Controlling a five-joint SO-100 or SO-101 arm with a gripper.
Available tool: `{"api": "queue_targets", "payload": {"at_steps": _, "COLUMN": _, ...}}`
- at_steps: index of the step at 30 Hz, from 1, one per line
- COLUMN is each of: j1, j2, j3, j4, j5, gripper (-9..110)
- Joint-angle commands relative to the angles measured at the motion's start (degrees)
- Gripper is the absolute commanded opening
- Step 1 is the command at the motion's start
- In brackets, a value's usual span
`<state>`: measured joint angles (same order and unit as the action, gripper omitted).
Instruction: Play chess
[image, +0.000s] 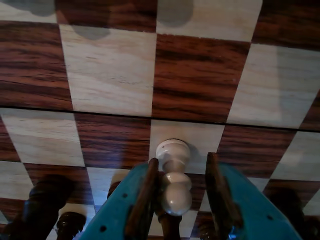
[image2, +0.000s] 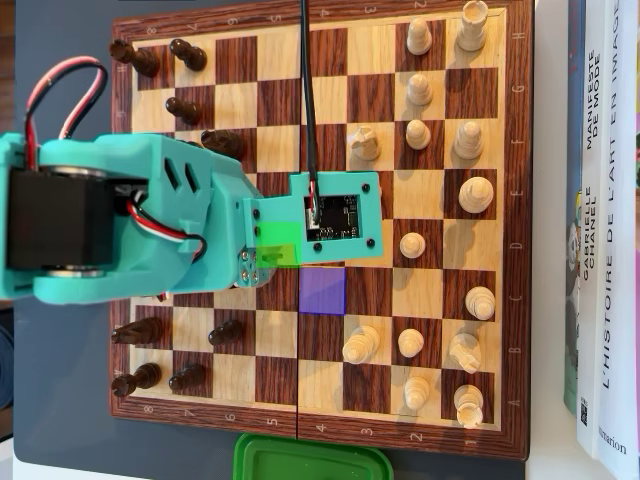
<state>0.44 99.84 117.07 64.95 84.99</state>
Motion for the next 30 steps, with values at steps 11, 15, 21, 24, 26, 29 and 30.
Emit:
{"api": "queue_targets", "payload": {"at_steps": 11, "j1": 0.1, "j2": 0.5, "j3": -2.8, "j4": 0.2, "j5": -0.2, "gripper": 15}}
{"api": "queue_targets", "payload": {"at_steps": 15, "j1": -0.2, "j2": 4.5, "j3": -2.0, "j4": 0.2, "j5": 0.2, "gripper": 15}}
{"api": "queue_targets", "payload": {"at_steps": 21, "j1": -0.2, "j2": 7.5, "j3": -1.9, "j4": 0.2, "j5": 0.4, "gripper": 15}}
{"api": "queue_targets", "payload": {"at_steps": 24, "j1": 0.2, "j2": 7.6, "j3": -2.1, "j4": 0.2, "j5": 0.4, "gripper": 15}}
{"api": "queue_targets", "payload": {"at_steps": 26, "j1": 0.2, "j2": 8.5, "j3": -2.3, "j4": 0.2, "j5": 0.4, "gripper": 15}}
{"api": "queue_targets", "payload": {"at_steps": 29, "j1": 0.2, "j2": 12.3, "j3": -1.9, "j4": 0.2, "j5": 0.4, "gripper": 15}}
{"api": "queue_targets", "payload": {"at_steps": 30, "j1": 0.2, "j2": 13.4, "j3": -1.9, "j4": 0.2, "j5": 0.4, "gripper": 15}}
